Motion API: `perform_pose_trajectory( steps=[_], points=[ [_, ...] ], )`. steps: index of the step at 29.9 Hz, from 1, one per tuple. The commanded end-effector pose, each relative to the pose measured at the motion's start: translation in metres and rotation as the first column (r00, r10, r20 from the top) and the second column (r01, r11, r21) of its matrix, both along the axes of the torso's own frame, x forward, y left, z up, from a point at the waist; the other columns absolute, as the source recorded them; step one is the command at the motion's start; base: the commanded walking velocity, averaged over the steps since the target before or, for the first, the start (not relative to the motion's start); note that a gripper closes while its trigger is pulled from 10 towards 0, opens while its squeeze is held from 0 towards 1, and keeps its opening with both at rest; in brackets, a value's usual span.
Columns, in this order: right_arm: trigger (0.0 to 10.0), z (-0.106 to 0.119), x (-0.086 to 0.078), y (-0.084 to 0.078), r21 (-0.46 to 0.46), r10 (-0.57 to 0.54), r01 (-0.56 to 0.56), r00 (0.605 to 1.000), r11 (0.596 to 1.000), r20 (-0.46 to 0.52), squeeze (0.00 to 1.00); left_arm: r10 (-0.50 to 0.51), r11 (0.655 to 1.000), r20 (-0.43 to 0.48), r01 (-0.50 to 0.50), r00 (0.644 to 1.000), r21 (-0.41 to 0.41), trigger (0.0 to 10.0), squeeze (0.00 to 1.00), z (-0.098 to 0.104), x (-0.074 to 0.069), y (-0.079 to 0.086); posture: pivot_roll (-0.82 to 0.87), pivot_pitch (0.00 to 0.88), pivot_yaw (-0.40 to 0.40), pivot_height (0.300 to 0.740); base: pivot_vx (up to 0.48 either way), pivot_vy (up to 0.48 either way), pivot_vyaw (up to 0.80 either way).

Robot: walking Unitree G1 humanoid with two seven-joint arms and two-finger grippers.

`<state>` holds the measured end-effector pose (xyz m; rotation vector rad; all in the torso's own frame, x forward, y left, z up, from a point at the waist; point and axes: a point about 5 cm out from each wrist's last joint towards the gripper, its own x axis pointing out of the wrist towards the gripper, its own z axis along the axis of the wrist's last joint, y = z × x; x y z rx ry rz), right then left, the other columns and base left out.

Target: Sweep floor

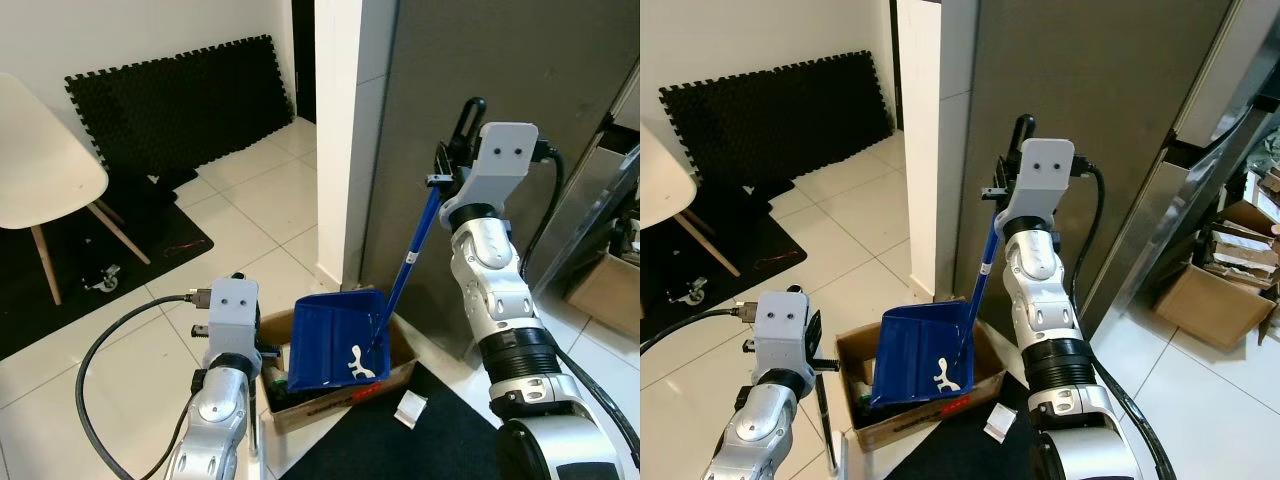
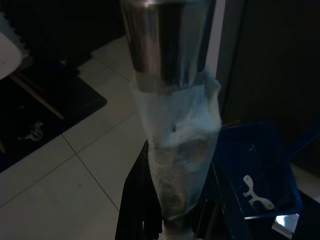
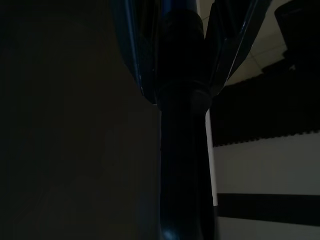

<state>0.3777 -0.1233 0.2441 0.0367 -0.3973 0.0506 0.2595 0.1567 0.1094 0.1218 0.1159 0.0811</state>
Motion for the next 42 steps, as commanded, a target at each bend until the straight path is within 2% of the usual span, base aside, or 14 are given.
perform_pose_trajectory(
  steps=[1,4,10,13,21,22,24,33,41,42],
  points=[
    [10.0,0.012,-0.002,0.006,-0.022,0.021,-0.019,0.997,1.0,0.077,0.0,0.004,1.0,0.016,-0.004,1.0,0.012,10.0,0.0,0.004,-0.002,-0.001,0.11,0.072,-0.033,0.74,0.0,0.0,0.0],
    [10.0,0.013,0.0,0.016,-0.064,0.038,-0.032,0.995,0.997,0.096,0.0,0.001,1.0,0.01,-0.001,1.0,0.013,10.0,0.0,0.002,-0.003,-0.003,0.11,0.074,-0.038,0.74,0.0,0.0,0.0],
    [10.0,0.025,0.002,0.027,-0.056,0.015,-0.007,0.99,0.998,0.142,0.0,-0.001,1.0,0.002,0.001,1.0,0.015,10.0,0.0,-0.001,-0.005,-0.005,0.13,0.071,-0.053,0.74,0.0,0.0,0.0],
    [10.0,0.04,-0.004,0.041,-0.067,0.021,-0.007,0.975,0.998,0.223,0.0,0.002,1.0,-0.001,-0.002,1.0,0.015,10.0,0.0,-0.003,-0.006,-0.005,0.13,0.071,-0.057,0.74,0.0,0.0,0.0],
    [10.0,0.053,-0.015,0.055,-0.128,0.078,-0.038,0.941,0.991,0.331,0.0,0.003,1.0,-0.005,-0.003,1.0,0.015,10.0,0.0,-0.004,-0.007,-0.005,0.13,0.07,-0.055,0.74,0.0,0.0,0.0],
    [10.0,0.057,-0.024,0.064,-0.179,0.134,-0.068,0.912,0.981,0.389,0.0,-0.001,1.0,-0.007,0.001,1.0,0.016,10.0,0.0,-0.005,-0.007,-0.006,0.13,0.069,-0.053,0.74,0.0,0.0,0.0],
    [10.0,0.058,-0.029,0.07,-0.209,0.17,-0.087,0.891,0.974,0.421,0.0,-0.006,1.0,-0.008,0.007,1.0,0.016,10.0,0.0,-0.005,-0.006,-0.007,0.13,0.069,-0.049,0.74,0.0,0.0,0.0],
    [10.0,0.062,-0.041,0.08,-0.288,0.217,-0.074,0.836,0.955,0.505,0.0,-0.014,1.0,-0.009,0.014,1.0,0.019,10.0,0.0,-0.005,-0.004,-0.008,0.12,0.07,-0.043,0.74,0.0,0.0,0.0],
    [10.0,0.065,-0.068,0.099,-0.46,0.34,-0.018,0.699,0.888,0.629,0.0,-0.021,0.999,-0.017,0.021,1.0,0.025,10.0,0.0,-0.007,-0.004,-0.008,0.13,0.07,-0.04,0.74,0.0,0.0,0.0],
    [10.0,0.065,-0.068,0.099,-0.46,0.34,-0.018,0.699,0.888,0.629,0.0,-0.021,0.999,-0.017,0.021,1.0,0.025,10.0,0.0,-0.007,-0.004,-0.008,0.13,0.07,-0.04,0.74,0.0,0.0,0.0]
  ],
)
